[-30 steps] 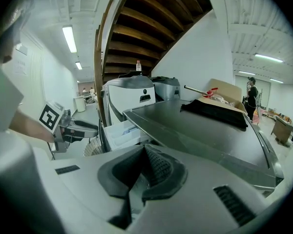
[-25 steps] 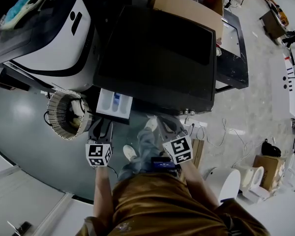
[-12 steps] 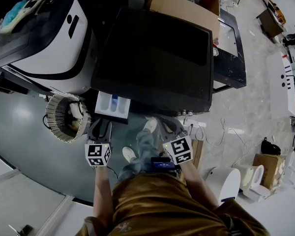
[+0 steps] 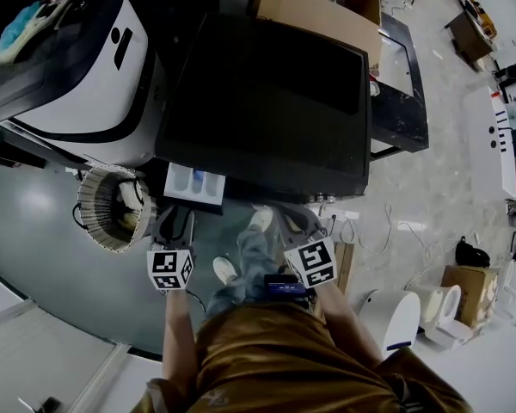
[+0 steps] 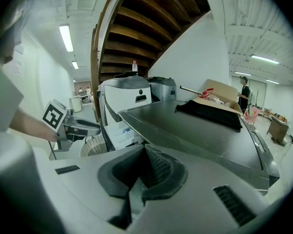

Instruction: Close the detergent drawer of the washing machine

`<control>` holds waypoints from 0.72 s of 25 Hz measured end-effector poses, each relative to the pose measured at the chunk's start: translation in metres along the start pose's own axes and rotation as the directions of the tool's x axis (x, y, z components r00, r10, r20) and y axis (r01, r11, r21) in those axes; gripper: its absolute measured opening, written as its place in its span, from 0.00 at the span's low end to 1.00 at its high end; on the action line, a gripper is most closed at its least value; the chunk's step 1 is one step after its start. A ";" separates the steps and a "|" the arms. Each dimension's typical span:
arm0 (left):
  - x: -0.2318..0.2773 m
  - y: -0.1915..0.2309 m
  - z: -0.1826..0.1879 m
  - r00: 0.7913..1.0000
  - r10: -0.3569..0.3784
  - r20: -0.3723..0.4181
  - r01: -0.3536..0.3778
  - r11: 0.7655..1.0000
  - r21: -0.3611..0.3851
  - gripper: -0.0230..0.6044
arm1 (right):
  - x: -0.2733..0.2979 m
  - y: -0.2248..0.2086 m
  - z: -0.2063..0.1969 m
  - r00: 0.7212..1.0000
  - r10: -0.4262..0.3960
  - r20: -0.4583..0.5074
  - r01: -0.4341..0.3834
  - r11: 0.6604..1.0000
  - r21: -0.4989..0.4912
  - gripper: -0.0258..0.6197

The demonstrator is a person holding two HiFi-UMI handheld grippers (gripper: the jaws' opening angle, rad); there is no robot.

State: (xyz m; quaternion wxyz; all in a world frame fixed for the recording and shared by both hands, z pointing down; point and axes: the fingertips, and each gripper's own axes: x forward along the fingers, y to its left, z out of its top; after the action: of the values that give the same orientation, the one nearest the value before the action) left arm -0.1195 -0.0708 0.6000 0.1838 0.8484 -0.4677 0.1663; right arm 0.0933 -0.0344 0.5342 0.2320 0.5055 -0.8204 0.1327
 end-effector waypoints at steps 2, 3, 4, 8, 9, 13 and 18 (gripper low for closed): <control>0.002 0.000 0.001 1.000 -0.001 0.003 0.001 1.000 -0.002 0.29 | 0.001 0.000 -0.001 1.000 0.002 -0.006 -0.002 1.000 0.000 0.06; 0.003 0.000 0.002 1.000 -0.001 0.004 0.001 1.000 -0.004 0.29 | 0.002 0.000 -0.001 1.000 0.004 -0.008 -0.004 1.000 0.000 0.06; 0.003 0.000 0.002 1.000 -0.001 0.005 0.001 1.000 -0.005 0.29 | 0.002 0.000 0.000 1.000 0.006 -0.007 -0.006 1.000 0.000 0.06; 0.005 0.001 0.004 1.000 -0.001 0.007 0.002 1.000 -0.005 0.29 | 0.003 0.000 0.001 1.000 0.008 -0.005 -0.008 1.000 -0.001 0.06; 0.006 0.001 0.004 1.000 -0.002 0.007 0.002 1.000 -0.006 0.29 | 0.003 -0.001 0.000 1.000 0.008 -0.006 -0.008 1.000 0.000 0.06; 0.008 0.001 0.005 1.000 -0.005 0.012 0.005 1.000 -0.009 0.29 | 0.004 -0.003 0.000 1.000 0.007 -0.013 -0.007 1.000 0.005 0.06; 0.011 0.002 0.007 1.000 -0.010 0.013 0.010 1.000 -0.008 0.29 | 0.006 -0.006 0.001 1.000 0.004 -0.014 -0.004 1.000 0.006 0.06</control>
State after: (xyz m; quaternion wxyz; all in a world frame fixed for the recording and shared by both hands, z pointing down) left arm -0.1148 -0.0828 0.5992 0.1850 0.8511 -0.4651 0.1582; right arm 0.0957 -0.0419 0.5364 0.2359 0.5035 -0.8194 0.1390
